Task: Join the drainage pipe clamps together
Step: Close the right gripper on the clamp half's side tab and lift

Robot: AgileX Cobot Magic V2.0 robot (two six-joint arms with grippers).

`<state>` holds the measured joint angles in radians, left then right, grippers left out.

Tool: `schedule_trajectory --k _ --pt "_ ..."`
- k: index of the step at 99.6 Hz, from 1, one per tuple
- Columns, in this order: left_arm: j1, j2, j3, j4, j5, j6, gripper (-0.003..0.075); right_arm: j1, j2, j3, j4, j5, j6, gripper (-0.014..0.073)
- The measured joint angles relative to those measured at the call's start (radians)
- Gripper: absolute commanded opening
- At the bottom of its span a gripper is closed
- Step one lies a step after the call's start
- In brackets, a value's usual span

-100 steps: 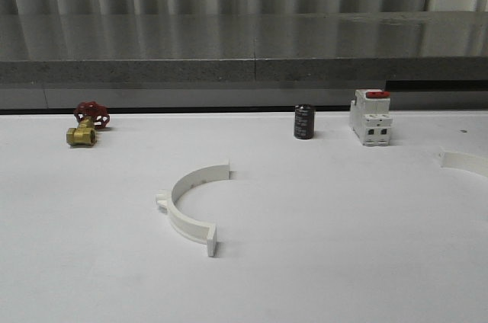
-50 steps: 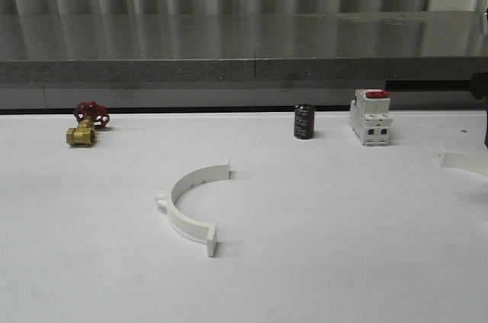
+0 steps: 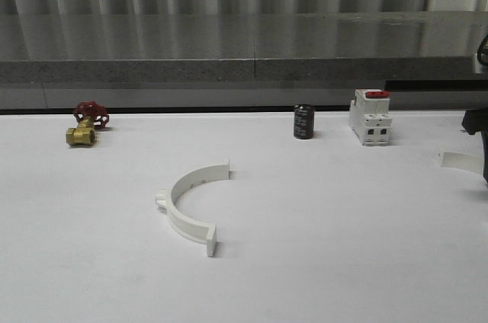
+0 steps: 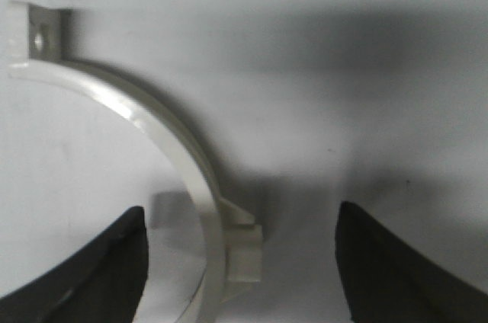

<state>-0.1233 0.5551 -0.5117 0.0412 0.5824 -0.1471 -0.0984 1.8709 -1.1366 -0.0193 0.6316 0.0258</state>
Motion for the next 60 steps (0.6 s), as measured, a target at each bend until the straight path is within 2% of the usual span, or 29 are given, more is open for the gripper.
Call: schedule_trajectory --k 21,23,24,44,60 --pt "0.0 0.0 0.0 0.0 0.0 0.0 -0.002 -0.002 0.004 -0.001 0.019 -0.016 0.0 0.0491" --pt "0.0 0.0 0.0 0.0 0.0 0.0 -0.002 -0.002 0.004 -0.001 0.019 -0.016 0.0 0.0482" --pt "0.0 0.0 0.0 0.0 0.0 0.0 -0.002 -0.002 0.004 -0.001 0.019 -0.016 -0.002 0.043" --pt "0.0 0.0 0.0 0.0 0.0 0.0 -0.002 -0.002 0.004 -0.001 0.037 -0.01 -0.002 0.037" --pt "0.0 0.0 0.0 0.0 0.0 0.0 -0.002 -0.002 0.004 -0.001 0.051 0.001 -0.002 0.0258"
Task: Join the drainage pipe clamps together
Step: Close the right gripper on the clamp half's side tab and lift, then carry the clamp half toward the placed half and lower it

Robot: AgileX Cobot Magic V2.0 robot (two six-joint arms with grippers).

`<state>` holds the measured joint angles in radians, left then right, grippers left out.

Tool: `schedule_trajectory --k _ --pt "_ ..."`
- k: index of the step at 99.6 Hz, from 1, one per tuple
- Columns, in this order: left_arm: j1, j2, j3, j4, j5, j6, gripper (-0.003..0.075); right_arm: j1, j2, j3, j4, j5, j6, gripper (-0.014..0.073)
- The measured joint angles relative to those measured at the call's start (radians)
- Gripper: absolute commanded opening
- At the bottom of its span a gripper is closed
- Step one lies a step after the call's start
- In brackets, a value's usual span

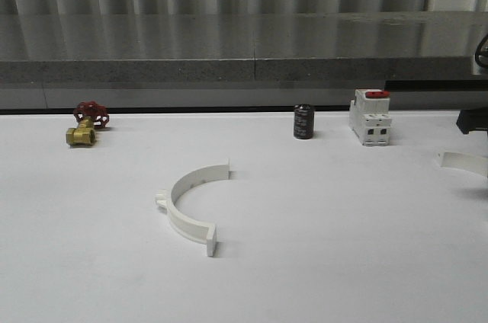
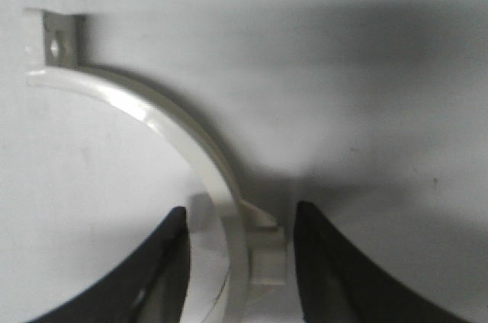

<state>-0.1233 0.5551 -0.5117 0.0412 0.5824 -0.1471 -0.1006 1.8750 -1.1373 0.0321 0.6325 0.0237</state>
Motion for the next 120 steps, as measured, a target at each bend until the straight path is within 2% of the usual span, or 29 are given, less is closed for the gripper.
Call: schedule_trajectory --k 15,29,87,103,120 --pt "0.0 0.0 0.0 0.0 0.0 0.0 -0.002 0.0 0.0 0.0 0.004 0.01 0.004 0.0158" --pt "0.0 0.0 0.0 0.0 0.0 0.0 -0.002 0.0 0.0 0.0 0.006 0.012 0.016 0.0106" --pt "0.0 0.0 0.0 0.0 0.0 0.0 -0.002 0.006 0.0 -0.009 0.006 0.01 0.024 0.0108" --pt "0.0 0.0 0.0 0.0 0.0 0.0 -0.002 0.071 -0.016 -0.051 0.006 0.036 0.039 0.0111" --pt "0.0 0.0 0.0 0.0 0.0 0.0 -0.002 0.183 -0.036 -0.117 0.006 0.084 0.094 0.0111"
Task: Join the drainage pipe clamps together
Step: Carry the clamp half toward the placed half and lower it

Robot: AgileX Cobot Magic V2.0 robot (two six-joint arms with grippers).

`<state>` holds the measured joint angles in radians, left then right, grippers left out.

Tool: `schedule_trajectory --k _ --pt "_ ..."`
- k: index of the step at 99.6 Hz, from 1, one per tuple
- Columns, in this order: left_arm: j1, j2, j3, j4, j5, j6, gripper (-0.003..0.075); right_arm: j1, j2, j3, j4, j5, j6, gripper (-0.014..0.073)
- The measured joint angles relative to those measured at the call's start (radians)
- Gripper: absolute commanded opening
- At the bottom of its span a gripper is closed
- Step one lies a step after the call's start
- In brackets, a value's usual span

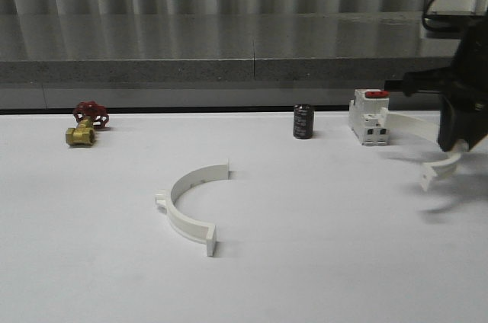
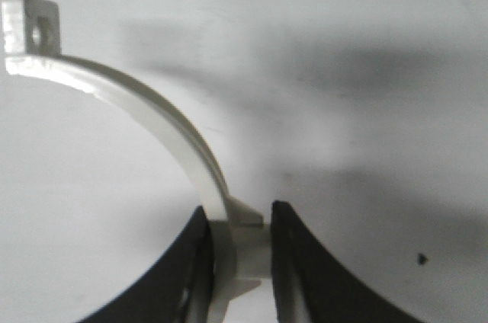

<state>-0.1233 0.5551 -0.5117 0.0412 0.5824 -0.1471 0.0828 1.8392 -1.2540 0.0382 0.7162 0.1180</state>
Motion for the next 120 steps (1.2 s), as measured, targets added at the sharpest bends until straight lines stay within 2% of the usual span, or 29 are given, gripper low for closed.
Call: schedule_trajectory --k 13,33,51,79,120 --pt "0.0 0.0 0.0 0.0 0.0 0.0 -0.002 0.095 0.0 -0.047 -0.038 0.041 0.093 0.0111" --pt "0.0 0.0 0.0 0.0 0.0 0.0 -0.002 0.25 0.0 -0.091 -0.181 0.086 0.331 0.0111" --pt "0.0 0.0 0.0 0.0 0.0 0.0 -0.002 0.336 0.0 -0.093 -0.207 0.086 0.461 0.0111" --pt "0.0 0.0 0.0 0.0 0.0 0.0 -0.002 0.399 0.029 -0.093 -0.219 0.086 0.568 0.0111" --pt "0.0 0.0 0.0 0.0 0.0 0.0 -0.002 0.479 0.109 -0.127 -0.221 0.088 0.638 0.0111"
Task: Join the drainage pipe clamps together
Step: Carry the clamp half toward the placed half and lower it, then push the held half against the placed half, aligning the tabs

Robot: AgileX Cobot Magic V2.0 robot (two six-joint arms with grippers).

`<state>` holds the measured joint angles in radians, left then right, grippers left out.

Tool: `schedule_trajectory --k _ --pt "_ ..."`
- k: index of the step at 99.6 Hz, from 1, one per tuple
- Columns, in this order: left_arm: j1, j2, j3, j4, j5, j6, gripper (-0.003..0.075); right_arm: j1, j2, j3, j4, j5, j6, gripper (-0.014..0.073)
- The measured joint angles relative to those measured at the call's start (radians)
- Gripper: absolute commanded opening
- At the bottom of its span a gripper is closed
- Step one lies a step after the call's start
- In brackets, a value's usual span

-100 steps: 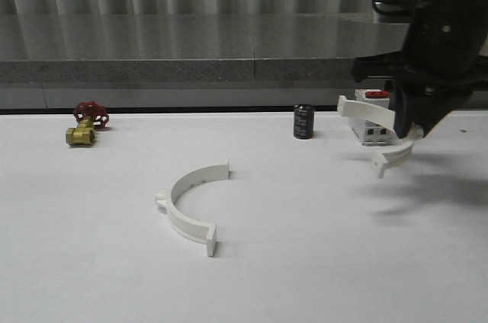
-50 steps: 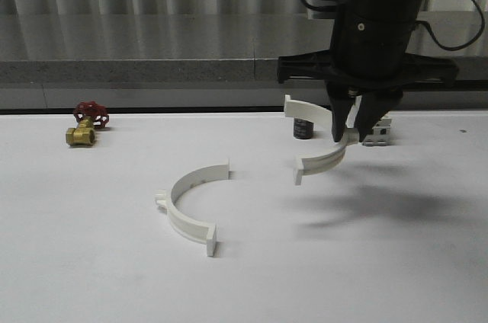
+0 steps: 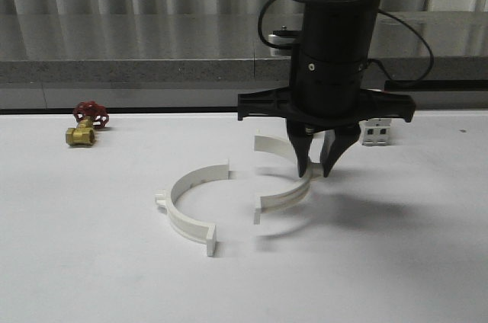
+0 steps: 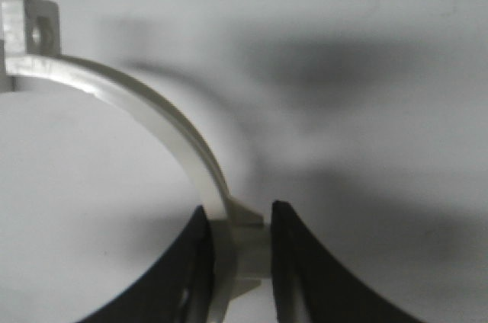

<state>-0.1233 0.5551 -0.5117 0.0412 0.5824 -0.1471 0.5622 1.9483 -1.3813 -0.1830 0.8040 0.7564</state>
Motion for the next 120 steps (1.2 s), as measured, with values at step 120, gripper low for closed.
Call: schedule_trajectory --k 120 --pt "0.0 0.0 0.0 0.0 0.0 0.0 -0.002 0.042 0.018 -0.016 -0.004 -0.011 0.069 0.0111"
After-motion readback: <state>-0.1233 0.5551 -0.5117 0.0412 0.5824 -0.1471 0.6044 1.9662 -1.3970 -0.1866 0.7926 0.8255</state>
